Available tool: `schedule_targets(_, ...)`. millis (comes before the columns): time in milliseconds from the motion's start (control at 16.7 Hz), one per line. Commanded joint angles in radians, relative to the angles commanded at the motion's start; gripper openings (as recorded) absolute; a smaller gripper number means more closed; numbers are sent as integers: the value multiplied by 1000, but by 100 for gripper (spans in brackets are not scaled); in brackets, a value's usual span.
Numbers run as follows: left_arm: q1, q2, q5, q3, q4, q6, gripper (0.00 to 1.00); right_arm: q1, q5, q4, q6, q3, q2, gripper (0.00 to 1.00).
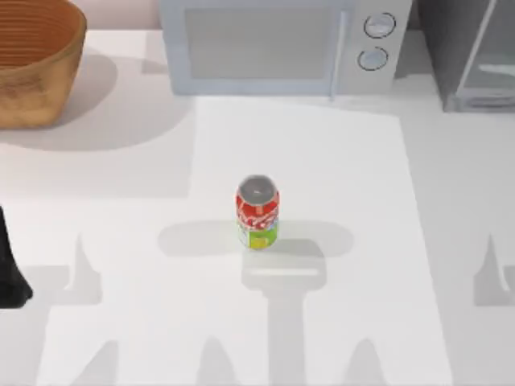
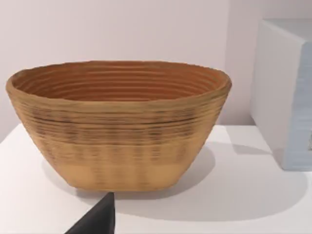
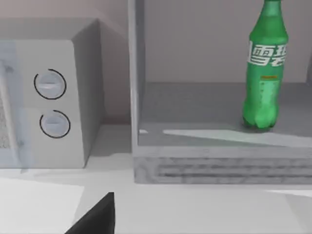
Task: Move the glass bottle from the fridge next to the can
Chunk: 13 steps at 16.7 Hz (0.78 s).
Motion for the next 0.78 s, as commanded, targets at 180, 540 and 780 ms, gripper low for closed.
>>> schedule_targets(180,0,0,0,0,0,0,100,-2,-1,8,0,8,10,100)
schedule_targets(540,0,0,0,0,0,0,100,-54,-36,203,-1,190,294,100)
schedule_targets(780,0,0,0,0,0,0,100,-103,-82,407,1,381,690,100)
